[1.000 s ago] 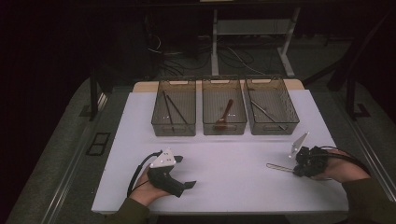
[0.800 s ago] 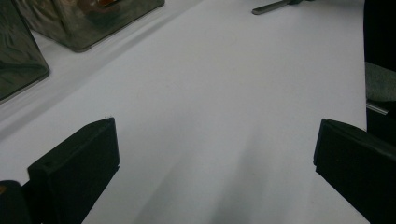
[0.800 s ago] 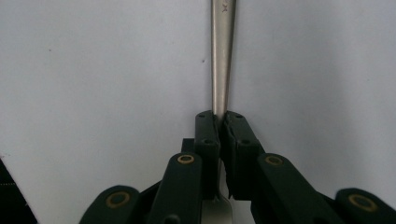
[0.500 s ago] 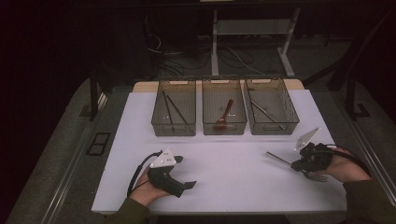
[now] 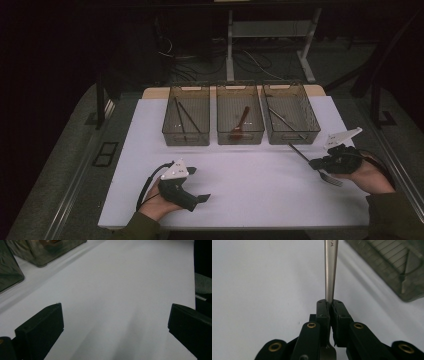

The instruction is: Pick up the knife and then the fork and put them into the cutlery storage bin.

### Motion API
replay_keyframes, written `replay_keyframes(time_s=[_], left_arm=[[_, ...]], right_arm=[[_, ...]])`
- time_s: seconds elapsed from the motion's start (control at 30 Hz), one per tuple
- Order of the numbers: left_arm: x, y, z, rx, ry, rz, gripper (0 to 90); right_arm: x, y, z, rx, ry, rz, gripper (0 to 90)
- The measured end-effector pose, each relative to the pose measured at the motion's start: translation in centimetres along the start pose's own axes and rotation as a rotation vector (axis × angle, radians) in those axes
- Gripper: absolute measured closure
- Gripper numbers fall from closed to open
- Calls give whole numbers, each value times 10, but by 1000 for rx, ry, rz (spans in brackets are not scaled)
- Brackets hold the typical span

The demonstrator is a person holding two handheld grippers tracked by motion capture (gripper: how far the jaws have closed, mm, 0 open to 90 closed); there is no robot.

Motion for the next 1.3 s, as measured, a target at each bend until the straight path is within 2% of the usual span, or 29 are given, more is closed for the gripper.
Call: replay_keyframes(time_s=[0.1,0.27,0.5,0.57,0.87,1.3], left_arm=[[0,0,0,0,1,1,0],[0,0,0,0,-1,0,0],[0,0,1,4,-8,-2,0],[1,1,1,4,-9,-5,0],[1,3,4,9,-17,-13,0],[2,7,7,7,-20,-6,0]], right_arm=[[-4,4,-4,10,-31,-50,846],[-12,8,-11,55,-77,-111,846],[-31,17,-22,125,-135,-205,846],[-36,18,-25,132,-147,-226,846],[-66,26,-43,195,-179,-271,846],[-110,25,-85,272,-202,-298,846]])
Point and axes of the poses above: each handheld gripper's, and its own axes: y roughly backward along the jaws, x roughly out of its underside, z roughly to its left, the point moved 5 cm from there along -y, roughly forward along the jaws, and after that the axes turned 7 degrees about y, right-handed, at the moved point
